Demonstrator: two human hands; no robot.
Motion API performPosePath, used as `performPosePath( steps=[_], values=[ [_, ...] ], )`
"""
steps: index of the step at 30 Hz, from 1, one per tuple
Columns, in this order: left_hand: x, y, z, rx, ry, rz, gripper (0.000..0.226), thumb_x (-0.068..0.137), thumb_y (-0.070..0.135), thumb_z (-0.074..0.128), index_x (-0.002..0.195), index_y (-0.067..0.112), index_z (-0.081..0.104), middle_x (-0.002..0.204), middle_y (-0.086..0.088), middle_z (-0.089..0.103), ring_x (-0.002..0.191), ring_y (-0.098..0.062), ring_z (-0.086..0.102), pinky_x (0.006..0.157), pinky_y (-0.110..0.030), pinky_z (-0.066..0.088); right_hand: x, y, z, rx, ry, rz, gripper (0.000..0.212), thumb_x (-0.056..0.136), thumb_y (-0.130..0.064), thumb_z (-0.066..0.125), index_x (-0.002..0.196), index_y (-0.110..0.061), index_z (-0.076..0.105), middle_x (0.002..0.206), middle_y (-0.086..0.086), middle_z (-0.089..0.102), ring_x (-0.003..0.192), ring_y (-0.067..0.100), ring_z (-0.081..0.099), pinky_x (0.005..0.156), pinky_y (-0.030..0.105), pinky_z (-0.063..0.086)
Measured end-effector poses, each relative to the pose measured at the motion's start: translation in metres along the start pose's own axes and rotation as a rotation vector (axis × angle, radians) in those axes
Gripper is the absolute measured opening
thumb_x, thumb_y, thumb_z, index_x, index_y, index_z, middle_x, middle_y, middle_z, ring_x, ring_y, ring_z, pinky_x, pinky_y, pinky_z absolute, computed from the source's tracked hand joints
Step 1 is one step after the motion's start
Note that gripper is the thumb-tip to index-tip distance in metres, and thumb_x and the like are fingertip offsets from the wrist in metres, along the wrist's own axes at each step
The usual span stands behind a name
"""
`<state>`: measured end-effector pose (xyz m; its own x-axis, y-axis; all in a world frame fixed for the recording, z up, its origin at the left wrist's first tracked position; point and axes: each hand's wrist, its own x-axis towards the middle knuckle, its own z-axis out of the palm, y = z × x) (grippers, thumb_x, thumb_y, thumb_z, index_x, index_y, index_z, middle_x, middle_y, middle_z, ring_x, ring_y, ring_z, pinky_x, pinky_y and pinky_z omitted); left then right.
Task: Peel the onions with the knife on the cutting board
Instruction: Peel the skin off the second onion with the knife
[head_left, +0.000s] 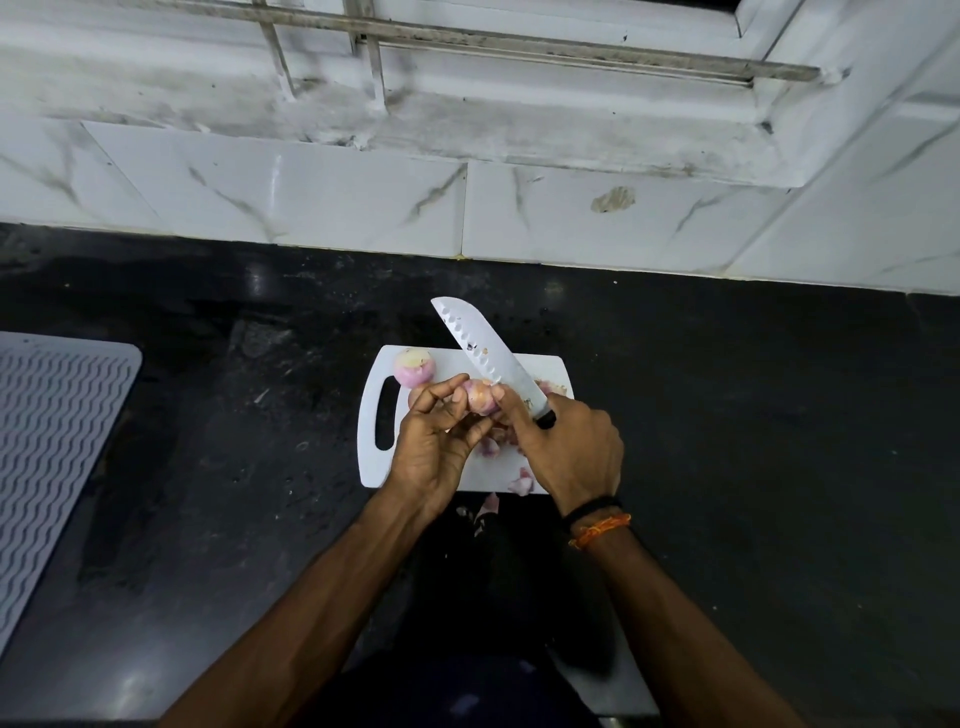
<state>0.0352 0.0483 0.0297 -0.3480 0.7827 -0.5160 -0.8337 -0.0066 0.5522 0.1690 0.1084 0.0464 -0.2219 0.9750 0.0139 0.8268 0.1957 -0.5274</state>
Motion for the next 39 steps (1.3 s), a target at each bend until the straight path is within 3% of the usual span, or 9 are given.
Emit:
performPosePath(
  steps=[3,6,9,11,14,28,32,35,39],
  values=[
    [0.002,-0.002,0.001,-0.001,-0.002,0.024,0.012,0.093,0.005,0.056,0.104,0.005,0.061,0.090,-0.010,0.072,0.086,-0.022,0.071,0.071,-0.033,0.060,-0.003,-0.004,-0.003,0.031,-0.040,-0.019,0.075,0.074,-0.092,0.039,0.082,-0.025,0.072,0.069,-0.002,0.070,0.070,0.020,0.067,0.067,0.038,0.057],
    [0.006,-0.001,0.004,-0.033,0.008,0.024,0.023,0.094,-0.008,0.044,0.103,0.007,0.060,0.087,-0.007,0.072,0.083,-0.021,0.069,0.067,-0.030,0.060,-0.013,-0.006,-0.002,-0.002,-0.052,-0.090,0.061,0.076,-0.088,0.045,0.055,-0.031,0.046,0.060,-0.006,0.064,0.063,0.016,0.064,0.056,0.029,0.049],
    [0.009,0.003,0.005,-0.098,0.010,-0.016,0.031,0.095,-0.008,0.042,0.118,0.005,0.057,0.103,-0.011,0.069,0.092,-0.025,0.070,0.071,-0.033,0.061,-0.015,-0.002,-0.001,0.071,0.005,-0.072,0.058,0.078,-0.084,0.049,0.058,-0.030,0.056,0.055,-0.009,0.058,0.057,0.010,0.059,0.048,0.017,0.030],
    [0.008,0.007,0.005,-0.122,-0.004,-0.031,0.032,0.096,-0.004,0.047,0.126,0.003,0.055,0.109,-0.013,0.069,0.095,-0.026,0.072,0.080,-0.038,0.061,-0.011,0.001,-0.001,0.116,0.054,-0.029,0.066,0.077,-0.085,0.048,0.073,-0.023,0.071,0.062,-0.006,0.066,0.061,0.012,0.063,0.050,0.023,0.037],
    [0.006,0.007,0.004,-0.132,-0.042,-0.045,0.032,0.097,-0.003,0.048,0.129,-0.001,0.054,0.111,-0.019,0.068,0.099,-0.030,0.072,0.090,-0.043,0.059,-0.004,0.008,-0.002,0.141,0.043,0.025,0.063,0.079,-0.081,0.054,0.084,-0.021,0.074,0.072,-0.003,0.071,0.069,0.018,0.067,0.059,0.031,0.051],
    [0.002,0.006,0.001,0.005,-0.122,0.002,0.036,0.092,-0.001,0.054,0.127,-0.001,0.058,0.121,-0.020,0.065,0.103,-0.027,0.070,0.089,-0.036,0.058,0.000,0.010,-0.002,0.117,-0.021,-0.033,0.058,0.086,-0.075,0.052,0.098,-0.023,0.073,0.081,-0.005,0.073,0.074,0.017,0.068,0.068,0.038,0.059],
    [0.003,0.006,0.000,0.046,-0.127,0.021,0.047,0.082,0.004,0.062,0.128,0.001,0.058,0.130,-0.024,0.059,0.106,-0.028,0.068,0.091,-0.037,0.057,-0.001,0.005,-0.006,0.061,-0.005,-0.011,0.059,0.078,-0.085,0.050,0.070,-0.027,0.060,0.059,-0.008,0.060,0.059,0.014,0.061,0.053,0.027,0.044],
    [0.003,0.005,0.001,0.049,-0.125,0.011,0.044,0.081,0.002,0.063,0.124,0.002,0.061,0.123,-0.021,0.063,0.103,-0.026,0.069,0.093,-0.039,0.057,0.000,-0.002,-0.012,0.027,0.010,0.028,0.062,0.074,-0.088,0.050,0.059,-0.028,0.046,0.050,-0.010,0.047,0.053,0.012,0.053,0.049,0.023,0.029],
    [0.004,0.004,0.003,0.022,-0.073,0.006,0.034,0.087,-0.001,0.060,0.120,0.003,0.060,0.105,-0.013,0.071,0.097,-0.023,0.071,0.084,-0.036,0.059,0.001,-0.004,-0.011,0.043,0.006,-0.023,0.068,0.073,-0.091,0.043,0.068,-0.026,0.063,0.055,-0.010,0.056,0.058,0.011,0.059,0.050,0.024,0.041]
  ],
)
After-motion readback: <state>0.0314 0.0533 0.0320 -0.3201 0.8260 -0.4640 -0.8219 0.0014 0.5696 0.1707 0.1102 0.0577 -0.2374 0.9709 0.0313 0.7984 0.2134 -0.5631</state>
